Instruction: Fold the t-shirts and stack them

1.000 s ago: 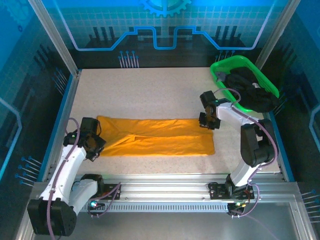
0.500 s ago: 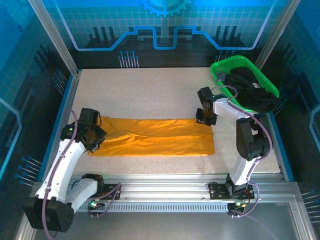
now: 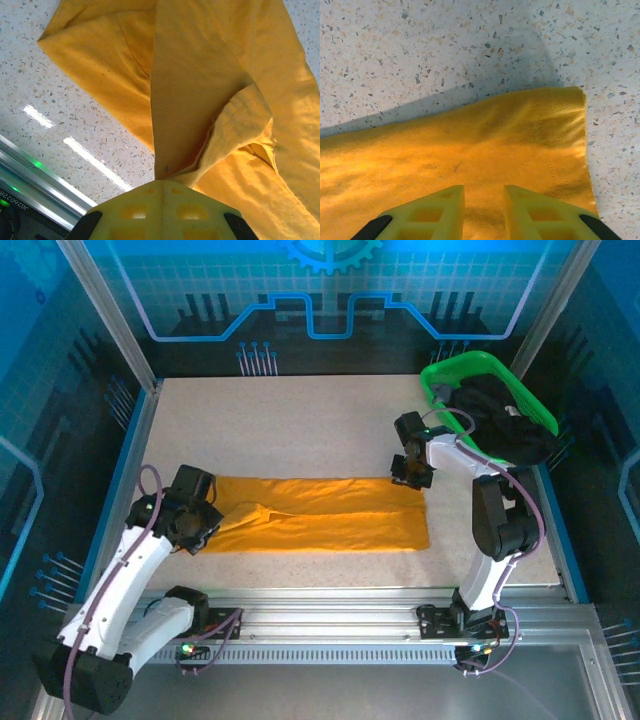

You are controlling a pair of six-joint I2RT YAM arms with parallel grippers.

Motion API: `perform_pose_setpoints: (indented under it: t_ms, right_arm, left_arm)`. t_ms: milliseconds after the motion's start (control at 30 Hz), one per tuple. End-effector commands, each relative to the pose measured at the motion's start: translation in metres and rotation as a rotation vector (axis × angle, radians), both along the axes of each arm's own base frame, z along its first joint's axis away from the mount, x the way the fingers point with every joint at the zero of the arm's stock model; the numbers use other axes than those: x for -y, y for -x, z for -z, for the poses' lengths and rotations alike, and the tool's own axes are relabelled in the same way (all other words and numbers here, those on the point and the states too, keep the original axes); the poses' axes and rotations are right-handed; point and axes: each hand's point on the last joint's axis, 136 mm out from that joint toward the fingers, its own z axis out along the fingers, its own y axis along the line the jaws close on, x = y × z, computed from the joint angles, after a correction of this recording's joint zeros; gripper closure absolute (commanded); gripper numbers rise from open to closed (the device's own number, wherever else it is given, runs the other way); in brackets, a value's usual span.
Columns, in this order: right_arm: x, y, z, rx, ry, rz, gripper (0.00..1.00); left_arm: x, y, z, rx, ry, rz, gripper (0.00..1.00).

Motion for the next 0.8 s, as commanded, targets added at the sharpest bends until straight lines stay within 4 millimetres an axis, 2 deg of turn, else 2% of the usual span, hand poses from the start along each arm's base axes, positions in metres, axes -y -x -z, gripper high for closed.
perform_pose_setpoints:
  t_ms: [0, 333, 533, 567, 633, 667, 700, 767]
  right_arm:
    - [-0.003, 0.006, -0.001, -0.022, 0.006, -0.021, 0.73]
    - [-0.002, 0.013, 0.003, -0.033, 0.002, -0.01, 0.73]
    - [-0.004, 0.014, 0.003, -0.039, -0.002, -0.014, 0.73]
    - [-0.004, 0.014, 0.002, -0.038, -0.002, -0.016, 0.73]
    - [-0.005, 0.012, -0.001, -0.035, -0.005, -0.023, 0.73]
    - [-0.006, 0.011, -0.001, -0.034, -0.007, -0.027, 0.73]
    - [-0.007, 0.01, -0.002, -0.033, -0.01, -0.032, 0.73]
    - [-0.009, 0.008, -0.002, -0.034, -0.02, -0.038, 0.73]
  left_arm:
    - [0.001, 0.01, 0.006, -0.026, -0.021, 0.003, 1.0]
    - [0.007, 0.026, 0.025, -0.07, -0.051, 0.053, 1.0]
    - [0.015, 0.013, 0.035, -0.047, -0.052, 0.137, 1.0]
    - [0.015, 0.009, 0.031, -0.037, -0.065, 0.151, 0.92]
    - [0.012, -0.004, 0.019, 0.003, -0.09, 0.163, 0.59]
    - [0.009, -0.01, 0.013, 0.017, -0.099, 0.157, 0.51]
    - [0.005, -0.018, 0.008, 0.029, -0.093, 0.139, 0.47]
    - [-0.008, -0.036, 0.004, 0.049, -0.042, 0.072, 0.46]
